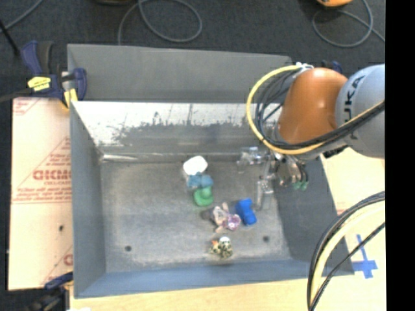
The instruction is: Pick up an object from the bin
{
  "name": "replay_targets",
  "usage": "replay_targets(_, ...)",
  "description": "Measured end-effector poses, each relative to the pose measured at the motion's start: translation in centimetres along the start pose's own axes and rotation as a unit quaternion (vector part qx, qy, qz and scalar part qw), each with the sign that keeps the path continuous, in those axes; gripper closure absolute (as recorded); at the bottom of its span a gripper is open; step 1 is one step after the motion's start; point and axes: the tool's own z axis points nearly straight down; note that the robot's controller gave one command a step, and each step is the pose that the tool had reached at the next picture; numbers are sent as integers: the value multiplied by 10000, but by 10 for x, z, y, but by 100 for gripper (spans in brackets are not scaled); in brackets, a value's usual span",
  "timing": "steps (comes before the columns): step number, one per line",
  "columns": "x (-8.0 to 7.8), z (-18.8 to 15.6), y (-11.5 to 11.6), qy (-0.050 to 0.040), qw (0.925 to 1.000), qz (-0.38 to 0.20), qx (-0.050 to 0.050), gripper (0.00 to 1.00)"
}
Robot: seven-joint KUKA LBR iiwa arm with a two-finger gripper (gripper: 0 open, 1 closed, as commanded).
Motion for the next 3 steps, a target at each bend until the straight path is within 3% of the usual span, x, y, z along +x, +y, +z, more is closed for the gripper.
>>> replay_targets(1, 31, 46, -6, 17, 9891, -1474, -8, 0)
replay_targets(2, 22, 68, -20, -32, 9739, -2269, 17, 100)
replay_targets(3, 22, 68, -20, -32, 9739, -2269, 17, 100)
